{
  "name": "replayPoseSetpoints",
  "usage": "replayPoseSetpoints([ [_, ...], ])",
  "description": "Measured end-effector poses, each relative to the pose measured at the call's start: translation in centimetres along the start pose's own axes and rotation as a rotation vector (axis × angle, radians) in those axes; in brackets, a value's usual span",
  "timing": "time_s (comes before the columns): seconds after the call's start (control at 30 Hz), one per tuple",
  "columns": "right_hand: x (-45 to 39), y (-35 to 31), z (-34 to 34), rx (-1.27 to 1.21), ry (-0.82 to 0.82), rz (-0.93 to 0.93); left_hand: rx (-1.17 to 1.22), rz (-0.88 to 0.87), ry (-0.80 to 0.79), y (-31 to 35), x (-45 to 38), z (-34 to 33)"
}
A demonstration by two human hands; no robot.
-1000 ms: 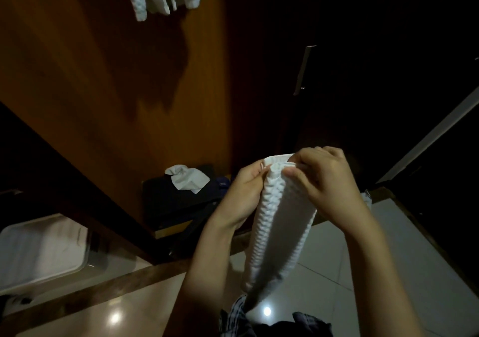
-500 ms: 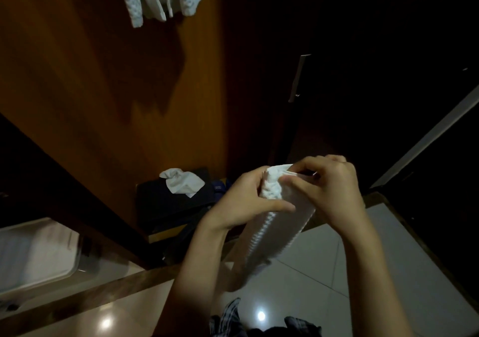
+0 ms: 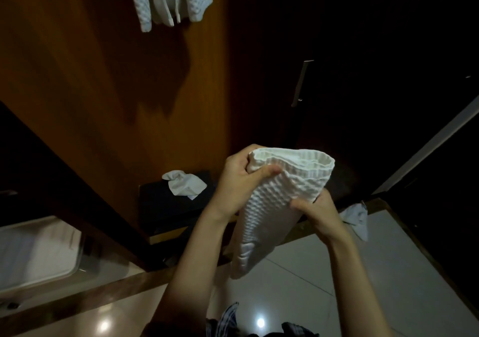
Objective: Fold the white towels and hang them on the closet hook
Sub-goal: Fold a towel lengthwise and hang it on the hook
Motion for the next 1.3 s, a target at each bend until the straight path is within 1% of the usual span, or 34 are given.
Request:
replayPoseSetpoints([
  [0.07,-0.6,-0.1,-0.6,-0.034,0.192,0.01,0.01,-0.005,0.005,0.4,-0.6,0.3],
  [0.1,-0.9,-0.4,-0.9,-0.038,0.262,0.017,0.009,-0.01,0.005,0.6,-0.9,0.6],
  [0.17,-1.6,-1.2,-1.6,-0.021,0.325,0.022,-0.003,-0.014,0.02,0.7,-1.4,1.5],
  [0.27,-2.7,-2.9,-2.2,-0.04,0.316,0.054,-0.024,0.074,0.055,0.0,-1.4,3.1],
  [0.37,-4.2,-5.5,-2.2,-0.069,0.253,0.096,-0.038,0.237,0.021,-1.9,-0.4,4.0],
  [0.43,-5.4,-7.3,-1.9,-0.105,0.214,0.08,-0.012,0.335,0.002,-2.9,0.1,4.3],
  [0.53,-7.3,-10.0,-1.5,-0.178,0.173,0.082,-0.039,0.376,-0.047,-3.8,0.2,4.6],
  [0.63,-9.0,-12.3,-0.9,-0.178,0.115,0.093,-0.077,0.444,0.012,-3.9,-0.3,4.9],
  [0.67,-9.5,-12.9,-0.5,-0.172,0.096,0.081,-0.083,0.443,0.046,-3.7,-0.5,5.0],
  [0.73,-10.8,-13.9,0.4,-0.174,0.096,0.036,-0.122,0.359,0.068,-2.9,-1.3,4.9],
  [0.87,-12.6,-15.5,1.3,-0.272,0.132,-0.048,-0.089,0.177,-0.023,-0.7,-1.8,3.4],
  [1.0,-13.7,-16.6,1.4,-0.305,0.163,-0.151,-0.086,0.112,-0.056,0.2,-2.1,2.4],
  [1.1,-14.2,-17.4,1.5,-0.345,0.083,-0.183,-0.016,0.112,-0.067,0.9,-2.8,2.0],
  [1.23,-13.8,-17.0,1.7,-0.263,-0.031,-0.185,-0.016,0.028,-0.015,2.8,-4.4,1.0],
  [1.3,-12.7,-15.8,1.3,-0.238,-0.123,-0.208,0.015,0.029,0.019,4.1,-5.4,0.5],
])
Point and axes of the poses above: each hand's wrist, its own x-axis away from the middle knuckle, its own z-axis out of the back of the hand, y = z × x, the point moved 3 cm from there along -x, towards the middle knuckle, and after that the axes turned 11 degrees about x, right-handed, at the moved point
